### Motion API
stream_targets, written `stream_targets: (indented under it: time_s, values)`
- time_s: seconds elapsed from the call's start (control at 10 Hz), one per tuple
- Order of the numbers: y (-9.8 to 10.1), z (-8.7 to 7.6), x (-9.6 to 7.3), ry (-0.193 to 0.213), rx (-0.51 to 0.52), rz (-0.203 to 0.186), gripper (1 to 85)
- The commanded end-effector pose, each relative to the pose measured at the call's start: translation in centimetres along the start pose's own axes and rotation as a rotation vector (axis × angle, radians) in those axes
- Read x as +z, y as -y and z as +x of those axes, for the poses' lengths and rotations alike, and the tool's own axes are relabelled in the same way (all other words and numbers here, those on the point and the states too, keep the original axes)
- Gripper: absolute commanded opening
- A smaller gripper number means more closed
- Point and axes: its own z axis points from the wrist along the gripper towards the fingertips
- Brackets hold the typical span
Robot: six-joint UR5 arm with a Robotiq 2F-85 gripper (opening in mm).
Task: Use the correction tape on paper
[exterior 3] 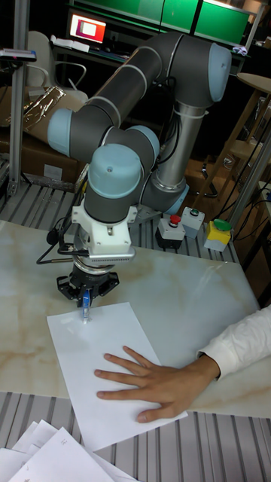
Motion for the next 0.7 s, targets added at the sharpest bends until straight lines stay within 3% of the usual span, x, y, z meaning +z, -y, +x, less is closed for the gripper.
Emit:
stream_targets:
  time_s: [0.0,0.6]
  values:
    - [-0.21,0.04,-0.02,0.007,0.004,-0.014,1.7]
    - [0.02,0.19,0.53,0.006,0.004,-0.014,1.7]
